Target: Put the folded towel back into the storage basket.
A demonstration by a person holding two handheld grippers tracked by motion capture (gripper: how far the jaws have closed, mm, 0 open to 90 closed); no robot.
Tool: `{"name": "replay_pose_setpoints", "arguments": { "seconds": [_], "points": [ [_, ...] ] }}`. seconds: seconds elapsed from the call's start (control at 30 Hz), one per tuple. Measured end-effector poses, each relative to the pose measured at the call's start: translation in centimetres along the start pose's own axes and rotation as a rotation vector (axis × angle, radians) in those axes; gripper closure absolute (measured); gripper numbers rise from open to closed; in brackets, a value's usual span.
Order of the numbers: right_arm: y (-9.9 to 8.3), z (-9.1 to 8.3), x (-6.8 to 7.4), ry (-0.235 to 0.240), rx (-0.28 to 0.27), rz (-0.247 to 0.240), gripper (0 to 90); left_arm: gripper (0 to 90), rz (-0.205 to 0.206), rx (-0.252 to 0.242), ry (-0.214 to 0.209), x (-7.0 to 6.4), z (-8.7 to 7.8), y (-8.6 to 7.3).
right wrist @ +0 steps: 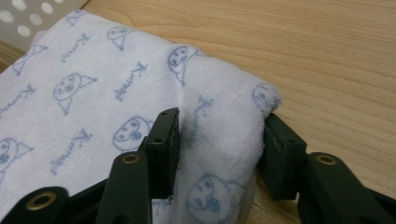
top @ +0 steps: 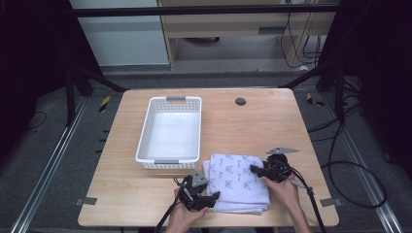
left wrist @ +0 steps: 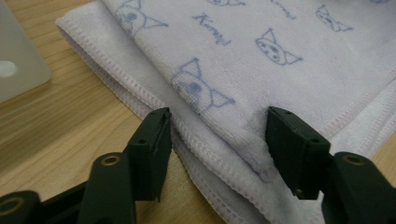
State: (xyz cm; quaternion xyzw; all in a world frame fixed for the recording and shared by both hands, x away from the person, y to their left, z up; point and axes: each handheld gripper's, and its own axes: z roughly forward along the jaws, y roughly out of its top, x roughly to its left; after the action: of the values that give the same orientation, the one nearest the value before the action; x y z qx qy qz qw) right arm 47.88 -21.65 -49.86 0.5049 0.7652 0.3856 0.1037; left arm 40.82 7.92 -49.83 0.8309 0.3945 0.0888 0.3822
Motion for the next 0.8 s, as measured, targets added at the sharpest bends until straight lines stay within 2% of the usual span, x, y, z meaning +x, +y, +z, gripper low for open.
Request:
{"name": "replay_pose_setpoints", "arguments": {
  "seconds": [0.2,0.4,0.63,0.8],
  "points": [
    [0.1,-0.05,0.21,0.011,0.006,0.002,61.0,52.5,-0.025,-0.001,-0.041,-0.04,0.01,0.01],
    [0.18,-0.09,0.3,0.012,0.007,-0.004,64.2,61.0,-0.034,0.008,-0.067,0.09,-0.03,0.16],
    [0.32,-0.18,0.51,0.005,0.007,-0.018,66.4,69.1,0.004,0.001,-0.045,-0.49,-0.2,0.25],
    [0.51,-0.41,0.79,-0.005,0.007,-0.033,68.0,73.2,-0.005,-0.01,-0.056,-0.39,-0.37,0.22]
  ]
}}
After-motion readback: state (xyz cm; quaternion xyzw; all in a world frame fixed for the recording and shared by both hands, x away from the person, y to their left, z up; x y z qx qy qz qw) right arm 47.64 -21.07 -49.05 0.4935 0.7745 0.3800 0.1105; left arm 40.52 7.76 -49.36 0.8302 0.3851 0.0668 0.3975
